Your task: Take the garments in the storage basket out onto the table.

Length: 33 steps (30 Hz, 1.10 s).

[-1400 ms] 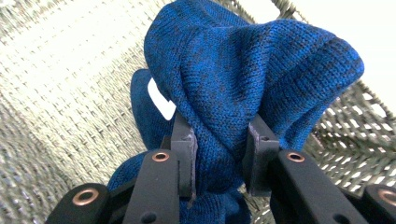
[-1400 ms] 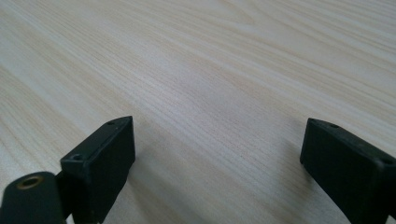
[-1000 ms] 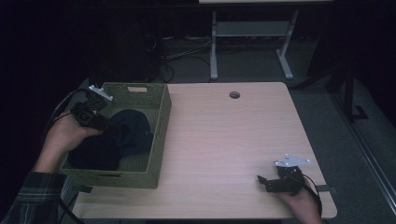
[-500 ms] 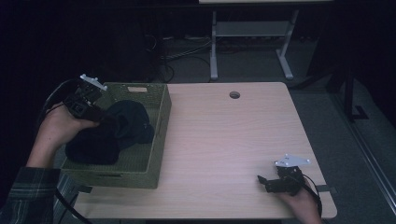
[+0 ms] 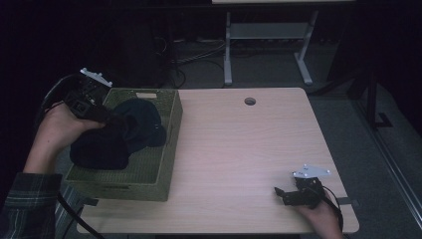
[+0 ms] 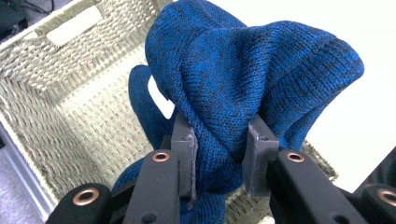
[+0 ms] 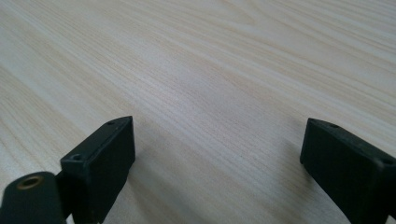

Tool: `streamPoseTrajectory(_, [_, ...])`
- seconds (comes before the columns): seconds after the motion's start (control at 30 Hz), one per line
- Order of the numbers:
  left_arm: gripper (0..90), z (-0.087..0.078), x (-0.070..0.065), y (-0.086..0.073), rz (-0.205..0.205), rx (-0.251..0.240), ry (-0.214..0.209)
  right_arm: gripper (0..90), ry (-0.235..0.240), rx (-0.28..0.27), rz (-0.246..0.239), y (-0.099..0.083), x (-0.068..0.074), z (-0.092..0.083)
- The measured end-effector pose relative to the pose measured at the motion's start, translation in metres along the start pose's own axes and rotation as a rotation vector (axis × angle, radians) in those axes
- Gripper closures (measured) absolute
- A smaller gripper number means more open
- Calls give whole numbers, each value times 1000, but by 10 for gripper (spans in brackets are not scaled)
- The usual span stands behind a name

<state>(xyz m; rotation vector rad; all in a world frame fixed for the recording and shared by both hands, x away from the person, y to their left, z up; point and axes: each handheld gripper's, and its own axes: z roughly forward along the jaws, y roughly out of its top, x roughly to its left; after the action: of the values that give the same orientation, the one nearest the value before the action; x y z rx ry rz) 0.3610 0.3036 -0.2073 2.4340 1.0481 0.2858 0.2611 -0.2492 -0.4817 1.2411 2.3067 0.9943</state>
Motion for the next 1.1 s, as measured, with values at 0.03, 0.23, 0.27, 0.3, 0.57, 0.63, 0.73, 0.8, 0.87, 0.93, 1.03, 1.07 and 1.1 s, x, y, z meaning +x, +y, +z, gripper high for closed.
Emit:
streamPoseTrajectory(0.03, [701, -1, -1, 1, -2, -7, -4, 99, 0, 0, 0, 0, 0, 0])
streamPoseTrajectory(0.23, [700, -7, -8, 10, 18, -21, -10, 99, 0, 0, 0, 0, 0, 0])
streamPoseTrajectory(0.27, [700, -8, -9, 12, 25, -20, -7, 99, 0, 0, 0, 0, 0, 0])
streamPoseTrajectory(0.3, [700, -9, -10, 13, 23, -26, -3, 99, 0, 0, 1, 0, 0, 0])
streamPoseTrajectory(0.57, [700, -14, -21, 25, 50, -44, -17, 99, -1, 0, 0, 0, 0, 0])
streamPoseTrajectory(0.63, [700, -14, -24, 29, 59, -46, -23, 99, -1, 0, 0, 0, 0, 0])
streamPoseTrajectory(0.73, [700, -14, -29, 34, 69, -55, -28, 99, -1, 0, 0, 0, 0, 0])
streamPoseTrajectory(0.8, [700, -14, -32, 37, 75, -59, -30, 99, -2, 0, -1, 0, 0, 0])
streamPoseTrajectory(0.87, [701, -14, -36, 41, 84, -59, -29, 99, -3, -1, -3, 0, 0, 0])
streamPoseTrajectory(0.93, [701, -15, -39, 45, 95, -60, -28, 99, -3, -1, -4, 0, 0, 0])
streamPoseTrajectory(1.03, [701, -16, -45, 49, 104, -70, -31, 99, -3, 0, -2, 0, 0, 0])
streamPoseTrajectory(1.07, [700, -17, -46, 51, 110, -74, -35, 99, -3, 0, -2, 0, 0, 0])
streamPoseTrajectory(1.1, [700, -17, -49, 53, 116, -78, -40, 99, -2, 0, -2, 0, 0, 0])
